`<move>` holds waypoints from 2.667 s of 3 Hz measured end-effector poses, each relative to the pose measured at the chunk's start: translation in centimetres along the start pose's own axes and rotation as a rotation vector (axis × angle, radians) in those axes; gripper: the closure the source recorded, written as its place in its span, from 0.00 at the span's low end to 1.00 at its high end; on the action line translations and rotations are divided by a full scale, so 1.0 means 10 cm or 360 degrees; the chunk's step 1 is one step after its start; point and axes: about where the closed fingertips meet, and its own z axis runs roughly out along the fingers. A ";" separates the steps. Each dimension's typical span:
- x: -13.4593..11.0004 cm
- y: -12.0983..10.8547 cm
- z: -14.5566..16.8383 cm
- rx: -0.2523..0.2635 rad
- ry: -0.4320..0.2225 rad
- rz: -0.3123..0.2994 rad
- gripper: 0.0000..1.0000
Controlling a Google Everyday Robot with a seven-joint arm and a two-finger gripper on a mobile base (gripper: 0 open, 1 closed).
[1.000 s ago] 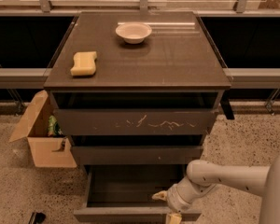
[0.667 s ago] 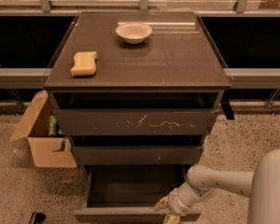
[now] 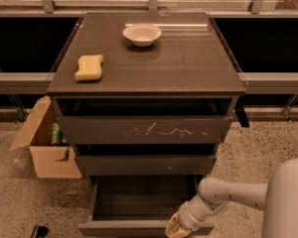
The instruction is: Close bottom drawer
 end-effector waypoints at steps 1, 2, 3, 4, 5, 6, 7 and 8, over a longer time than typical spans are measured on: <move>0.17 -0.05 0.21 -0.0023 0.0048 -0.0019 1.00; 0.47 -0.14 0.50 -0.0044 0.0106 -0.0046 1.00; 0.72 -0.22 0.75 -0.0036 0.0167 -0.0042 0.82; 0.90 -0.34 0.90 0.0007 0.0227 -0.0032 0.59; 0.92 -0.34 0.91 0.0017 0.0236 -0.0030 0.36; 1.01 -0.48 0.85 0.0111 0.0273 -0.0027 0.13; 1.01 -0.46 0.86 0.0111 0.0273 -0.0027 0.00; 1.12 -0.82 0.68 0.0241 0.0282 -0.0040 0.02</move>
Offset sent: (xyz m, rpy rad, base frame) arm -0.0031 -0.0136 -0.1361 -0.0944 -0.0064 0.0894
